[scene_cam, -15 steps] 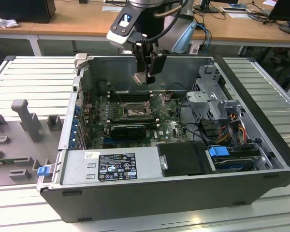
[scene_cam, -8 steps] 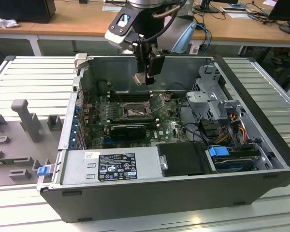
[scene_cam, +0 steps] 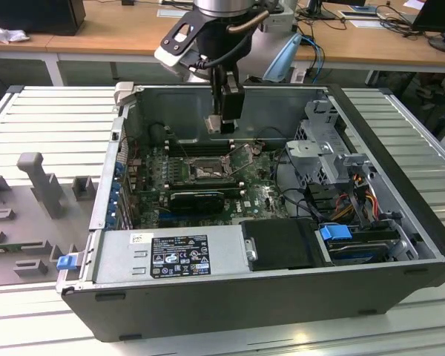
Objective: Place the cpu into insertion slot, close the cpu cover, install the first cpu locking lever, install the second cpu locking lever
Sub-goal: 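Place the cpu into insertion slot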
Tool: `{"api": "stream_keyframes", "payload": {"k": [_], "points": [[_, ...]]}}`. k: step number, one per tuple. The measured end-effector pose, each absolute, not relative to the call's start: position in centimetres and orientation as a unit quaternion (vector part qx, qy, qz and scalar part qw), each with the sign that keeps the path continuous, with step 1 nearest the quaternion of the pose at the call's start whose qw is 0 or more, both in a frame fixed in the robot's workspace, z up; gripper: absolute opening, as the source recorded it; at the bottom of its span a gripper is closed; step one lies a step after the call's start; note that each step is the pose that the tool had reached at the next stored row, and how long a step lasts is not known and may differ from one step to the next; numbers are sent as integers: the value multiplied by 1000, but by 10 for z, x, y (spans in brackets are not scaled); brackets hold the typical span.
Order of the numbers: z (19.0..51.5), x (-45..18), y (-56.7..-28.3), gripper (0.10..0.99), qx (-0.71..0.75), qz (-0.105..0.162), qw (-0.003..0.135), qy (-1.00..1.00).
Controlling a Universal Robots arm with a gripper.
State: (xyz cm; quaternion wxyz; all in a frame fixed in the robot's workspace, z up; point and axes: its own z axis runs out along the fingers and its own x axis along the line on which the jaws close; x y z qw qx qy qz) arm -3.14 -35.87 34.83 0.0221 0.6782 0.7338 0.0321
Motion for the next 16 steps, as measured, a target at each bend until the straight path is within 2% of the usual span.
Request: {"api": "stream_keyframes", "payload": {"k": [16], "points": [[315, -32, -358, 529, 695, 30, 24, 718]]}}
